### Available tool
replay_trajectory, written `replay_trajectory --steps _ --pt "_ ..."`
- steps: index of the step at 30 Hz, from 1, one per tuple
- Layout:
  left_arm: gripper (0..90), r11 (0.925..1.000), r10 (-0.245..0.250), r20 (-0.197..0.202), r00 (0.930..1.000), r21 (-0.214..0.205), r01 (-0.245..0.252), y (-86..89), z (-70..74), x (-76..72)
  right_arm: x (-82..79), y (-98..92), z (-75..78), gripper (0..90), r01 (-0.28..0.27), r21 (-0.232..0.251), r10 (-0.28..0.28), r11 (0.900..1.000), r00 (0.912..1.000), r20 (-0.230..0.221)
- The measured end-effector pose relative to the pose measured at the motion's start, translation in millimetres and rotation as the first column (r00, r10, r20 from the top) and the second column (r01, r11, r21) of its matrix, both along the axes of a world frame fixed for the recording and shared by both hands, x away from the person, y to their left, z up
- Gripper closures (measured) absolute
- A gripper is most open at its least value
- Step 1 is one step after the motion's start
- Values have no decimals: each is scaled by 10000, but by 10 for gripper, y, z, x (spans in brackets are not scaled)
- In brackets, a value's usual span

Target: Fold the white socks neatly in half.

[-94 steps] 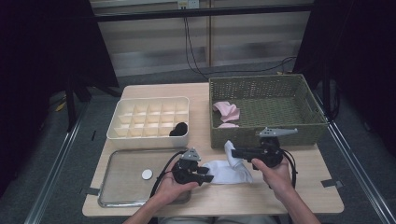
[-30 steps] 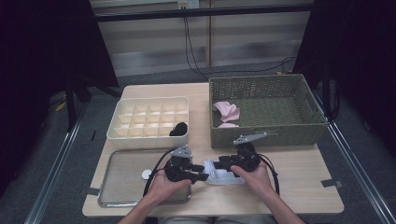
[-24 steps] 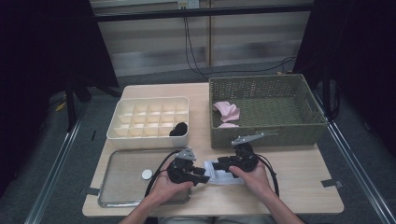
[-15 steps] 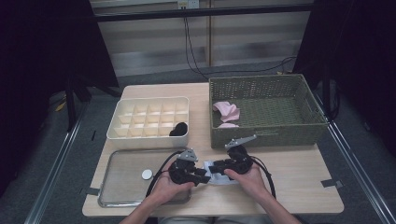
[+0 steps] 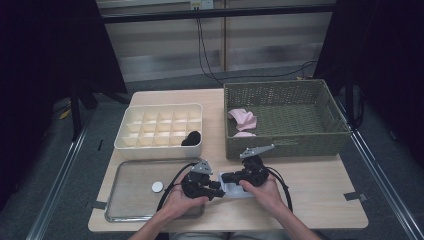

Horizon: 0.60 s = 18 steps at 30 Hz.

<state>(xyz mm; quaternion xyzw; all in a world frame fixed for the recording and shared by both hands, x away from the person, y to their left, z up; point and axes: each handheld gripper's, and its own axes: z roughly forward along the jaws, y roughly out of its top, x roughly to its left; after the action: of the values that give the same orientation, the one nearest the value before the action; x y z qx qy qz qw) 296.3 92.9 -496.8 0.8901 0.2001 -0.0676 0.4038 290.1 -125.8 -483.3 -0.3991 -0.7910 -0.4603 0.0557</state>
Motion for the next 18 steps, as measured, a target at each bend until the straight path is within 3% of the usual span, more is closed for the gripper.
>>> replay_trajectory --steps 2,7,13,18 --pt "549 9999 -99 -130 9999 16 100 26 26 0 1 -17 -18 774 103 26 -103 9999 9999 -74" --pt "513 9983 276 -169 9995 -505 -285 136 89 15 -56 -120 94 657 321 200 -322 9993 9995 7" --pt "525 9951 566 -160 9983 -806 -577 189 180 40 -162 -406 194 686 668 -47 -667 9978 9977 100" --pt "573 9934 647 -114 9978 -942 -655 150 230 56 -300 -648 127 784 904 -605 -909 9941 9958 -66"
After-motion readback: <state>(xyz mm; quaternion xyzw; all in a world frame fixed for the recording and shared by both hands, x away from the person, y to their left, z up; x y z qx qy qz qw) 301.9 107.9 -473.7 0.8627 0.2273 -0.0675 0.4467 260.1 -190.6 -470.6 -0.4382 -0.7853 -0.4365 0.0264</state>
